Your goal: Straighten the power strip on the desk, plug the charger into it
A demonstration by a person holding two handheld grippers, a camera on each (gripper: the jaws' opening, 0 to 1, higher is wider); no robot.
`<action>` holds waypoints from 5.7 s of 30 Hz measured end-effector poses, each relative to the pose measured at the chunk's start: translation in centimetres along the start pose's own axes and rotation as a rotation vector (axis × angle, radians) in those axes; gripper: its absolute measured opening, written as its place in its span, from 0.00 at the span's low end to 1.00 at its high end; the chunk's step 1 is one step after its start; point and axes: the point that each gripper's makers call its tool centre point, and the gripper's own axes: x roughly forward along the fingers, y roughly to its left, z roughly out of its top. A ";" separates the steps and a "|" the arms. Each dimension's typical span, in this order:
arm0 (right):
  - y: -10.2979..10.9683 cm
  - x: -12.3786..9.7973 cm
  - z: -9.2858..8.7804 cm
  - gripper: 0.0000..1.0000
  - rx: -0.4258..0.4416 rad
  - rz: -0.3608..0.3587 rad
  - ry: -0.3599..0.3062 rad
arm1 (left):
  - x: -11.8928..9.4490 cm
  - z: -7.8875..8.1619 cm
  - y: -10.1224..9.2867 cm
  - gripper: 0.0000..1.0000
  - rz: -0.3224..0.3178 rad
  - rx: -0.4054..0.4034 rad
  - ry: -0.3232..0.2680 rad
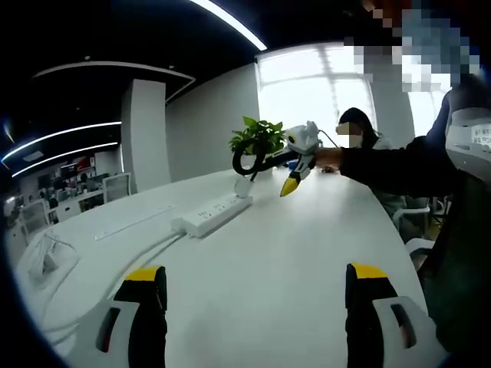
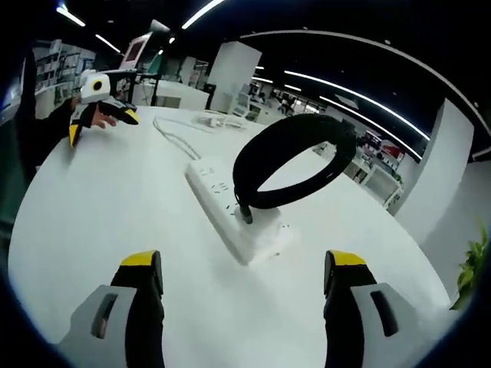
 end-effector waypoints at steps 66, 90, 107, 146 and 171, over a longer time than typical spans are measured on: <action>-1.5 4.3 2.5 0.45 -0.238 0.052 0.071 | -0.7 -1.1 1.0 0.99 0.024 -0.028 0.007; -0.7 5.1 2.4 0.28 -0.347 0.097 0.146 | -0.8 -1.3 1.1 0.99 0.025 -0.033 0.003; -0.7 5.0 2.2 0.26 -0.381 0.153 0.195 | -0.9 -1.4 1.1 0.99 0.023 -0.030 0.007; -0.9 5.5 1.8 0.23 -0.315 0.314 0.377 | -1.0 -1.5 2.4 0.99 0.060 -0.036 0.004; -1.1 5.8 1.6 0.22 -0.350 0.348 0.442 | -1.0 -1.3 3.6 0.99 0.118 -0.056 -0.014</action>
